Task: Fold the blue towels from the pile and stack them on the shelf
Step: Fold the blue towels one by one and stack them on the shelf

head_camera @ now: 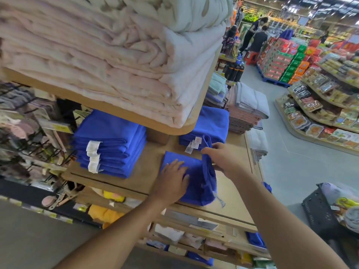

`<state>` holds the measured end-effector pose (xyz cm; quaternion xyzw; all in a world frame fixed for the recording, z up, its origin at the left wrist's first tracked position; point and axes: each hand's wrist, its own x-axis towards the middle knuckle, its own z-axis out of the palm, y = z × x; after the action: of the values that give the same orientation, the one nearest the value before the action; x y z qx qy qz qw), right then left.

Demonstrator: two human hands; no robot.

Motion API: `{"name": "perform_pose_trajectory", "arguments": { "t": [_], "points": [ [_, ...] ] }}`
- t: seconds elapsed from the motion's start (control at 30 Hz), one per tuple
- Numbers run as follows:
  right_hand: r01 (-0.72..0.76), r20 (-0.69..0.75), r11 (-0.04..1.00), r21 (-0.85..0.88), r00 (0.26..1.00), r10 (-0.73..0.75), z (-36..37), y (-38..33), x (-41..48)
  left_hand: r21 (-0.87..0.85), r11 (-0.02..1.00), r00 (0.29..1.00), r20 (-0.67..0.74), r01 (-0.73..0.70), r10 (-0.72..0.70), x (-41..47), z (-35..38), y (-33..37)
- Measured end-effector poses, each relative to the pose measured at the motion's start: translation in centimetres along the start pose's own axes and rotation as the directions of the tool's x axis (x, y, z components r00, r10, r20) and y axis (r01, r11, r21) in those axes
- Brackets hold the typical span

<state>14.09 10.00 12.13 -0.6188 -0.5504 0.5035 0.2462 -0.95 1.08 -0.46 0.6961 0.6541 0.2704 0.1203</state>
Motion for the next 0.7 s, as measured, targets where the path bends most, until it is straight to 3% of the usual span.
{"name": "perform_pose_trajectory", "arguments": {
  "t": [0.1,0.17,0.23,0.3,0.4,0.5,0.6,0.7],
  "points": [
    [0.012,0.02,0.996,-0.088,1.0,-0.01,1.8,0.8,0.7,-0.39,0.899,0.97,-0.053,0.2,-0.238,-1.0,-1.5,-2.2],
    [0.039,0.022,0.986,-0.164,0.999,-0.036,3.2,0.6,1.4,-0.614,0.723,0.909,-0.019,0.318,-0.416,-1.1,-1.9,-3.1],
    [0.071,0.026,0.97,-0.234,0.997,-0.066,4.9,-0.2,2.0,-0.777,0.523,0.865,0.055,0.35,-0.498,-0.8,-2.2,-3.8],
    [0.1,0.058,0.947,-0.305,0.995,-0.087,6.8,-1.1,2.4,-0.871,0.343,0.84,0.13,0.351,-0.527,-0.5,-2.4,-4.5],
    [0.125,0.13,0.933,-0.339,0.988,-0.085,9.7,-1.0,2.9,-0.912,0.216,0.798,0.167,0.348,-0.579,-0.2,-2.5,-5.1],
    [0.083,0.154,0.966,-0.244,0.987,-0.046,10.8,0.5,2.9,-0.905,0.248,0.801,0.146,0.344,-0.58,0.0,-2.4,-5.1],
    [0.171,0.017,0.949,-0.265,0.985,-0.173,8.2,1.8,3.0,-0.826,0.423,0.825,0.087,0.373,-0.558,0.3,-2.0,-5.3],
    [0.179,-0.149,0.902,-0.393,0.955,-0.255,3.8,3.5,2.8,-0.796,0.504,0.861,0.042,0.336,-0.507,0.2,-1.5,-5.1]
  ]
}}
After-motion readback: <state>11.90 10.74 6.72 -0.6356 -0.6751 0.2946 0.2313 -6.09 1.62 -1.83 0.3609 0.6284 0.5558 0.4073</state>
